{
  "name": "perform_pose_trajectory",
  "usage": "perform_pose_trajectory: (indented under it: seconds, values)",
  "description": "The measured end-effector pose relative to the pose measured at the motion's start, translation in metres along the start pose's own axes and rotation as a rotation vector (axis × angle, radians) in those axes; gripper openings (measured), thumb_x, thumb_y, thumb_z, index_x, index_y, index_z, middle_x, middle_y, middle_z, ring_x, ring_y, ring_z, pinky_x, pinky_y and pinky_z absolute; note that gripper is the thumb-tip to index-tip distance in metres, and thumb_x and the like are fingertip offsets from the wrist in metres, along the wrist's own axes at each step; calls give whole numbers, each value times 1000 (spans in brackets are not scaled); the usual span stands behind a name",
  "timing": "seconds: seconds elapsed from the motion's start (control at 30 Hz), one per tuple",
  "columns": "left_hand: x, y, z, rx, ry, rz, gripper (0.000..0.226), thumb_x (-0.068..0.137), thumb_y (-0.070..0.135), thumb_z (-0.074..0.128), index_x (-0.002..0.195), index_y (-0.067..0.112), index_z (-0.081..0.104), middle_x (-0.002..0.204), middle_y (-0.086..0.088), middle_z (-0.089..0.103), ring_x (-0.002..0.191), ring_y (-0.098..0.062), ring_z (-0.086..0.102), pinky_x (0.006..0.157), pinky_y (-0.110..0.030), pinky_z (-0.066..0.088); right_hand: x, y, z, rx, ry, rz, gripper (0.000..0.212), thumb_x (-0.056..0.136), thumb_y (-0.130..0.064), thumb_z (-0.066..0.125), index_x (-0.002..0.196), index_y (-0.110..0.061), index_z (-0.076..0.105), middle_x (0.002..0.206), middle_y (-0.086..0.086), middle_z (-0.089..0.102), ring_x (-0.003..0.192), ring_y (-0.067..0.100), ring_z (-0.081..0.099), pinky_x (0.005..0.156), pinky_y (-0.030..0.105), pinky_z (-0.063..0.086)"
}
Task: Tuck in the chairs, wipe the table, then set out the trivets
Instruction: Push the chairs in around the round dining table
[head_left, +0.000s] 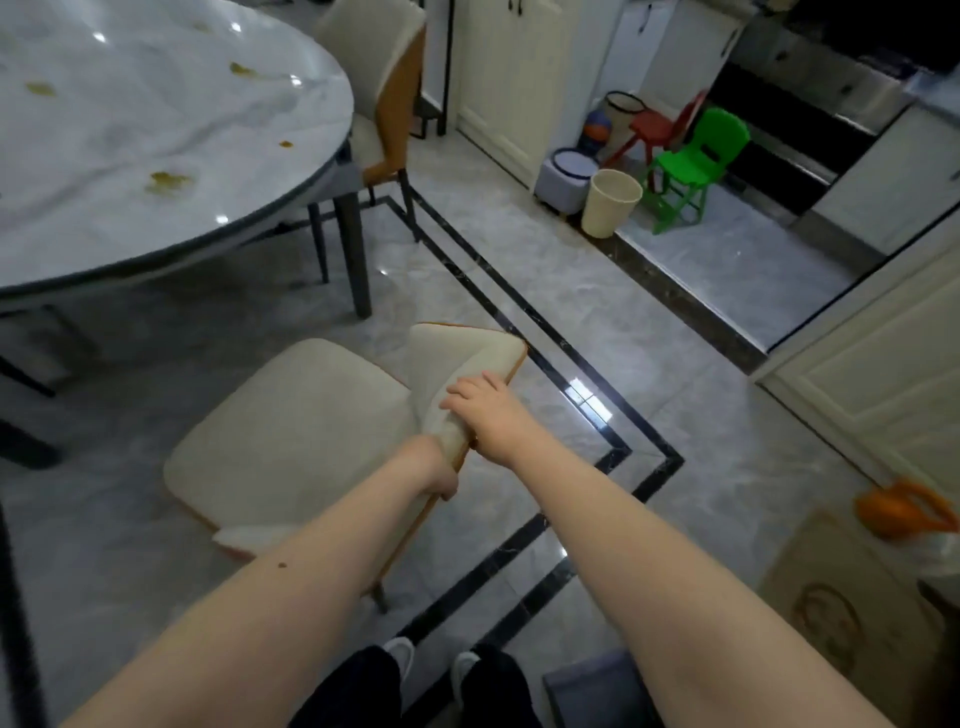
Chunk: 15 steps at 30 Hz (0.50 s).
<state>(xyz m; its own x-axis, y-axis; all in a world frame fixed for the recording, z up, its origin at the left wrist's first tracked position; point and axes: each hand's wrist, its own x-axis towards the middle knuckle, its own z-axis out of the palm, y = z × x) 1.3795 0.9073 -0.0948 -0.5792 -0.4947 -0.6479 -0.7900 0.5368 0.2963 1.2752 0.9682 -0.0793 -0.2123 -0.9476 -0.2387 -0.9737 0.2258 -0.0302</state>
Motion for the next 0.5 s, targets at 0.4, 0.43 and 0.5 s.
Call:
perform_pose_trajectory:
  seconds: [0.4,0.43,0.5]
  values:
    - [-29,-1,42,-79,486,-231,33,84,34,58,112,16,55,114,-10,63,109,-30,59,87,-35,45,12,15,12,-166,-18,-204,40,88,-21,58,126,-20,49,128,3,52,124,26,43,114,44,14]
    - [-31,-2,42,-49,501,-226,34,85,36,57,112,14,55,114,-11,63,108,-31,59,87,-35,45,14,15,11,-188,-20,-224,38,89,-20,57,126,-20,48,128,4,52,124,27,44,114,44,14]
    - [-32,-2,41,6,512,-184,38,87,41,54,112,13,55,114,-12,63,107,-33,59,85,-36,45,16,17,10,-212,-25,-259,37,90,-18,55,126,-18,48,129,5,52,124,27,45,115,42,16]
